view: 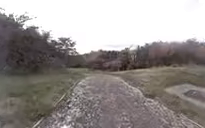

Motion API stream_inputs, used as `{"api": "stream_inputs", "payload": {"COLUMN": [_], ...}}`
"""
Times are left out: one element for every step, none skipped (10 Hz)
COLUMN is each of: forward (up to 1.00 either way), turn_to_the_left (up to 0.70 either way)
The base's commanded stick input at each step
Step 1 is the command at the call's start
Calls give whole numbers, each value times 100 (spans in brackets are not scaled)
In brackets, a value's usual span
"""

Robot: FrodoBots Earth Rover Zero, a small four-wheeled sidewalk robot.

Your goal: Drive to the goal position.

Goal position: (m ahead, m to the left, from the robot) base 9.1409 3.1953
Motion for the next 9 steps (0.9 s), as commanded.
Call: {"api": "stream_inputs", "payload": {"forward": [85,85,85,85,85,85,85,85,85], "turn_to_the_left": [0,0,0,4,8,15,23,0,0]}}
